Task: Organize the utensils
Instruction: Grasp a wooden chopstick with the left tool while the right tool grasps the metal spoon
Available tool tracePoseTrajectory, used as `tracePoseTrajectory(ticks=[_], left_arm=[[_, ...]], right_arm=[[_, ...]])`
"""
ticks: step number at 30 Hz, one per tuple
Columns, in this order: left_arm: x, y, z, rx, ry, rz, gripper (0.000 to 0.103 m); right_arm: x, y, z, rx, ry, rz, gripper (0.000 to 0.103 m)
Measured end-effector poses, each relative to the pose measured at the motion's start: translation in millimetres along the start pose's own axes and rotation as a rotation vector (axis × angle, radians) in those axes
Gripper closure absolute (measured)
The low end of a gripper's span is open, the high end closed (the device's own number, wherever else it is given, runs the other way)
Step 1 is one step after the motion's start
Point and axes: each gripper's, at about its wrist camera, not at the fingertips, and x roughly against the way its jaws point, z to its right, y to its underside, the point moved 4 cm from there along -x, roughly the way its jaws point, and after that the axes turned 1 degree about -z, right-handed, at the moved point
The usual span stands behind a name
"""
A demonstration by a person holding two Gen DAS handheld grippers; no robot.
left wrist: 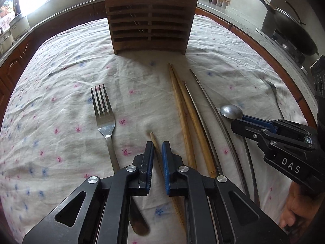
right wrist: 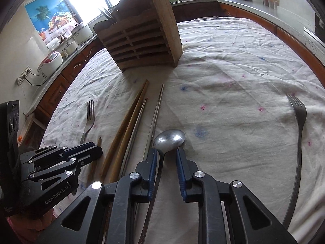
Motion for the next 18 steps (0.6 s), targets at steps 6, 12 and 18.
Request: tracePoseTrajectory(ticks=[6,12,18], left_arm=[[11,3,-11,0.071,0.078,0.025,0.097],[32,8,-16,0.120,0.139,0.066,0.098],[55,11,-19,0.147,0.168,0.114,0.099]], right_arm=[[5,2,2,-0.015,-0.045,0.003,0.099],[19,0,-3,-0.029,-0.087,0.042,0.099],[36,-4,-9,-0.026,-0.108,0.084,0.100]])
